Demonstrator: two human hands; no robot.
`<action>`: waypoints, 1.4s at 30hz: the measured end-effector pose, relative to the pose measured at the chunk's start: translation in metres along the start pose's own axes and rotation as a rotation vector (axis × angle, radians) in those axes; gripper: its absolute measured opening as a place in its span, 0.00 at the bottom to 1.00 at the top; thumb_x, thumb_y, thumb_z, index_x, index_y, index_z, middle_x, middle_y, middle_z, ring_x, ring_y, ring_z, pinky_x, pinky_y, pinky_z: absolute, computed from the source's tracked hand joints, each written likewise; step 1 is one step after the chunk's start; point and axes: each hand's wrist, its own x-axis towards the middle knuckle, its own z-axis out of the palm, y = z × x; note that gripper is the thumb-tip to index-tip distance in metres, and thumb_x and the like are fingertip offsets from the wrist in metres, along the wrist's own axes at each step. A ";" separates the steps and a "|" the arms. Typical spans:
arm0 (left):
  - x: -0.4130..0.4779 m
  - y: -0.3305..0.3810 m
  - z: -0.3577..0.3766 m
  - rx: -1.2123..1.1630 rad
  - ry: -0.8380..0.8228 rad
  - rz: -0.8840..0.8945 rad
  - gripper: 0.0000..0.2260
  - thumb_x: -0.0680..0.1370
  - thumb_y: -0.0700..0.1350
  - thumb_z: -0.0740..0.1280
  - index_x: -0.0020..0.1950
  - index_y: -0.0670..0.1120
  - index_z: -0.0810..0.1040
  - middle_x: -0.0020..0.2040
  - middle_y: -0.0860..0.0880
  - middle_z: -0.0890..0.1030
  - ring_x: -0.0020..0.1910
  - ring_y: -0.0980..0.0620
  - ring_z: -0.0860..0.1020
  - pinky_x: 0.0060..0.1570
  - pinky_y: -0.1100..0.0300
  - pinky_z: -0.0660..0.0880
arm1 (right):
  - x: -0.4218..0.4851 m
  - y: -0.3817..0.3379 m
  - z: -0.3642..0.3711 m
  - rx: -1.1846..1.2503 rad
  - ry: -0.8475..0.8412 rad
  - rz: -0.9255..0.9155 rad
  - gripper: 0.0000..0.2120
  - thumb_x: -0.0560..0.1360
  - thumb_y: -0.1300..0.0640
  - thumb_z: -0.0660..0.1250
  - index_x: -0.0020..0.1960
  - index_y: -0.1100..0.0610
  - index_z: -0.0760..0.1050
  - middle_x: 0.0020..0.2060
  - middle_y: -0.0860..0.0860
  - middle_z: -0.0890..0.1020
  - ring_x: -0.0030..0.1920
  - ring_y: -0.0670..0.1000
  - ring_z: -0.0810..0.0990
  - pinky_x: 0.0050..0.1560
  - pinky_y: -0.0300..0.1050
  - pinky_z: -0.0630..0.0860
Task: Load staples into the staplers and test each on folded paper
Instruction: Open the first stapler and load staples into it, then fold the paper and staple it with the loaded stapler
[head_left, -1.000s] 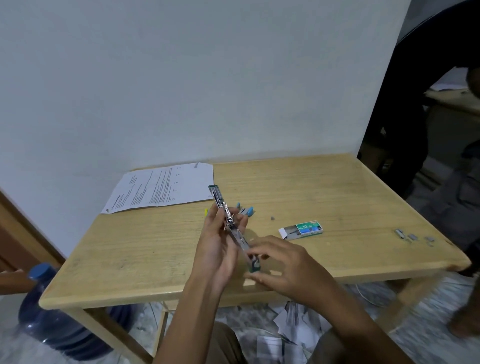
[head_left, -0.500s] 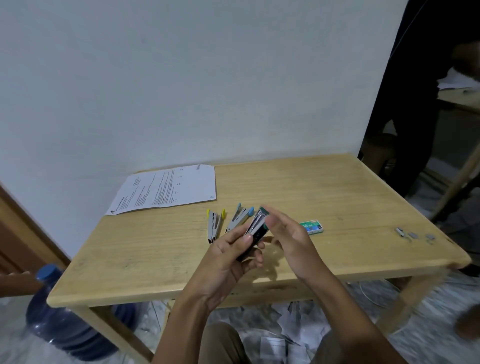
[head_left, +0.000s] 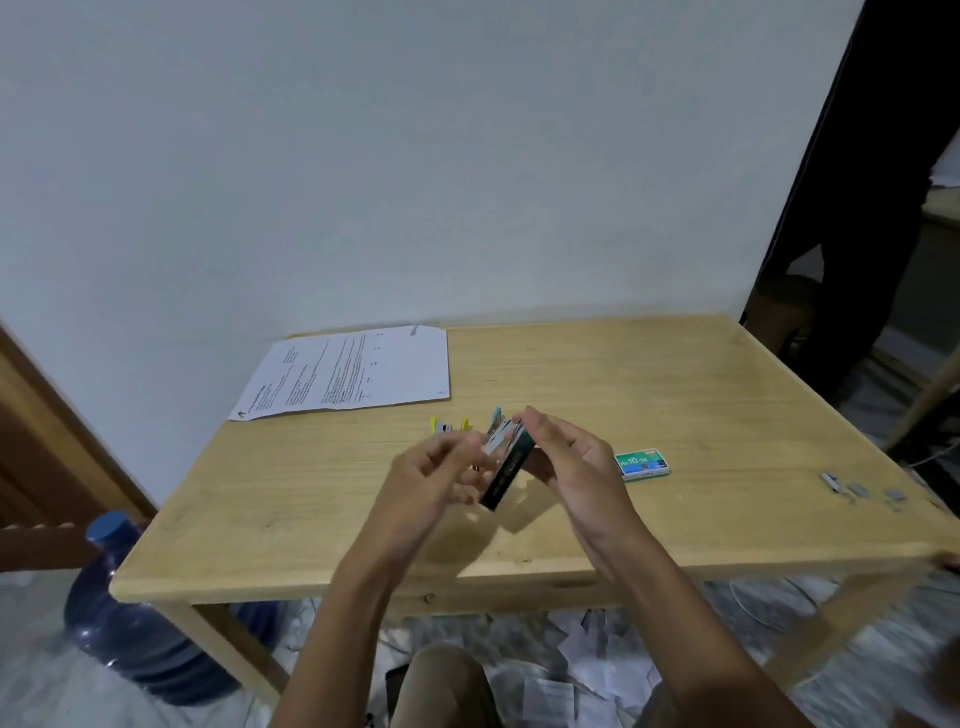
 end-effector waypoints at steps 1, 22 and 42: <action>0.010 0.001 -0.009 0.089 0.143 0.033 0.14 0.77 0.55 0.68 0.53 0.46 0.83 0.43 0.48 0.84 0.39 0.53 0.79 0.44 0.54 0.76 | 0.003 -0.004 0.000 -0.018 0.016 0.008 0.21 0.67 0.42 0.71 0.47 0.59 0.83 0.43 0.57 0.87 0.46 0.51 0.86 0.58 0.44 0.79; 0.126 -0.019 -0.177 0.749 0.904 -0.661 0.35 0.69 0.62 0.73 0.66 0.42 0.67 0.67 0.39 0.66 0.68 0.40 0.61 0.67 0.46 0.59 | 0.070 -0.032 0.004 -0.386 -0.040 -0.105 0.18 0.69 0.42 0.71 0.47 0.57 0.82 0.42 0.55 0.84 0.34 0.50 0.84 0.45 0.52 0.82; 0.131 -0.034 -0.186 0.739 1.003 -0.496 0.17 0.75 0.49 0.65 0.62 0.46 0.73 0.63 0.41 0.71 0.66 0.40 0.63 0.63 0.45 0.58 | 0.062 -0.025 0.016 -0.293 -0.016 -0.088 0.14 0.70 0.43 0.72 0.45 0.54 0.83 0.45 0.56 0.84 0.36 0.50 0.84 0.43 0.51 0.82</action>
